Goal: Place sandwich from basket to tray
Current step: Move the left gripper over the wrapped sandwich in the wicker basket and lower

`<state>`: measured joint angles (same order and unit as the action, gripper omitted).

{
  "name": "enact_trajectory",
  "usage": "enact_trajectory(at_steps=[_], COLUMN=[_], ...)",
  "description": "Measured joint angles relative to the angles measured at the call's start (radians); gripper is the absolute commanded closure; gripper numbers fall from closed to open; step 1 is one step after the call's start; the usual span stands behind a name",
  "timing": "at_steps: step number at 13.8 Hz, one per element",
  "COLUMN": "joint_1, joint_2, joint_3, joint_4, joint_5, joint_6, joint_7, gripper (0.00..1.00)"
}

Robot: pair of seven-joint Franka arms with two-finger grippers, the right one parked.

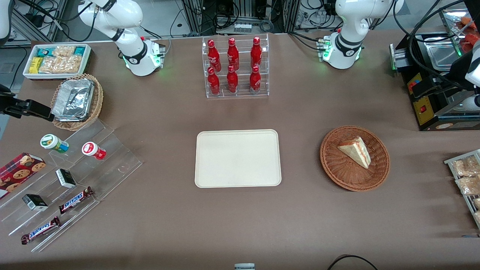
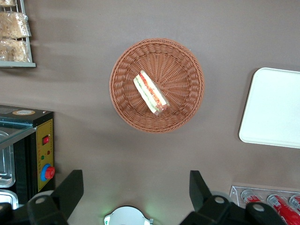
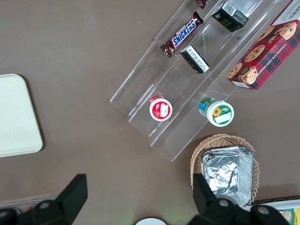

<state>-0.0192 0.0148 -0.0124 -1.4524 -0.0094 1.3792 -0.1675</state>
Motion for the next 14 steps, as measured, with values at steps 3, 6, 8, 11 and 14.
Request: enact_trajectory(at_steps=[3,6,8,11,14], joint_1=[0.000,0.000,0.001,0.000,-0.002], joint_2=[0.003,0.015,0.022,0.030,0.033], joint_3=[0.000,0.001,0.003,0.002,-0.031], joint_4=[0.000,-0.053,-0.149,-0.296,-0.420], joint_5=[0.001,0.008,0.016,0.026,0.073], joint_6=[0.001,0.040,0.127,0.304,0.465], joint_7=[0.000,0.000,-0.012,-0.121,-0.321], gripper=[0.00,0.00,0.00,0.00,0.00])
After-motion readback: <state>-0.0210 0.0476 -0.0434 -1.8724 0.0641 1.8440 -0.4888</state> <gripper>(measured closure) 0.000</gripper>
